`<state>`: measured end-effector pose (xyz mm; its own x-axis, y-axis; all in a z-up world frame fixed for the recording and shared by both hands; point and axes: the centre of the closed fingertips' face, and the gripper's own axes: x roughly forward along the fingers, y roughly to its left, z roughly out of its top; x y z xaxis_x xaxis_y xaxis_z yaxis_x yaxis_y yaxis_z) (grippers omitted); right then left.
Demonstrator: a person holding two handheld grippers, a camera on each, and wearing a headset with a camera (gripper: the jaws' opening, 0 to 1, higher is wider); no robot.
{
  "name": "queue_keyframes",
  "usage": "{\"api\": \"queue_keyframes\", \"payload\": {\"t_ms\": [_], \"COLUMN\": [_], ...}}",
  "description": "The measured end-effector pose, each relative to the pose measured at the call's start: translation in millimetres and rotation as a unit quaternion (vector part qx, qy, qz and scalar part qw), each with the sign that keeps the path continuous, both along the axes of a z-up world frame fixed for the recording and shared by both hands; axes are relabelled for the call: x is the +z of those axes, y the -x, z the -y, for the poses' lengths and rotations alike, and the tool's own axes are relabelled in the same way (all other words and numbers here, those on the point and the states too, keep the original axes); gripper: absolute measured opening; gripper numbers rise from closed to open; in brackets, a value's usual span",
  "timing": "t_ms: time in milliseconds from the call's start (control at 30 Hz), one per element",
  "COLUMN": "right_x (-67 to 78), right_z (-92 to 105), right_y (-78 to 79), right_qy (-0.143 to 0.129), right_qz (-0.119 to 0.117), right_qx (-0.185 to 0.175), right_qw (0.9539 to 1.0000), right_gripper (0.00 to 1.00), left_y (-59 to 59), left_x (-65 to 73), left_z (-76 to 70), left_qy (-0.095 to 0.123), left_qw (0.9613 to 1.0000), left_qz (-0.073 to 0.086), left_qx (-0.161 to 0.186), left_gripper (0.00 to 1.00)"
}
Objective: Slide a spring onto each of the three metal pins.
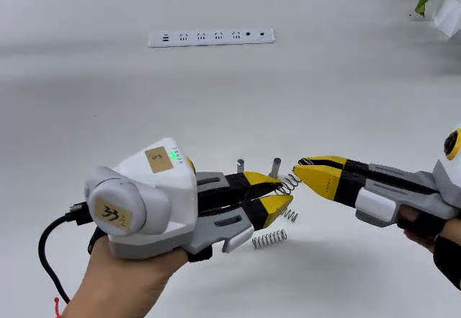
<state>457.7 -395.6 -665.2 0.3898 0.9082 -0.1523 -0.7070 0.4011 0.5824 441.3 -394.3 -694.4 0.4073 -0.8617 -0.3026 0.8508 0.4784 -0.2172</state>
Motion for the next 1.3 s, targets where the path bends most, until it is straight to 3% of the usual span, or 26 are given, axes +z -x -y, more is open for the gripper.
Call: {"api": "queue_keyframes", "payload": {"t_ms": [233,567,900,1100,1300], "right_x": [2.5,6.0,8.8,8.2,7.5], "right_z": [-3.4,-7.5,-12.3,-14.4,-16.9], "right_y": [4.0,9.0,13.5,15.2,17.0], "right_qy": [0.023,0.065,0.113,0.141,0.159], "right_qz": [0.019,0.057,0.101,0.127,0.143], "right_qx": [0.020,0.049,0.078,0.097,0.111], "right_qw": [0.9994,0.9951,0.9853,0.9771,0.9705], "right_gripper": [0.12,0.12,0.12,0.12,0.12], "left_y": [0.7,2.3,4.1,5.1,5.7], "left_x": [-1.3,-1.0,0.1,0.6,0.2], "left_z": [1.3,4.3,6.6,6.9,6.7], "left_qy": [0.000,0.001,0.001,0.001,0.000], "left_qw": [1.0000,0.9999,0.9998,0.9998,0.9997], "left_qz": [-0.002,-0.003,-0.001,0.001,0.003], "left_qx": [-0.003,-0.010,-0.017,-0.020,-0.023], "left_gripper": [0.11,0.11,0.11,0.11,0.11]}}
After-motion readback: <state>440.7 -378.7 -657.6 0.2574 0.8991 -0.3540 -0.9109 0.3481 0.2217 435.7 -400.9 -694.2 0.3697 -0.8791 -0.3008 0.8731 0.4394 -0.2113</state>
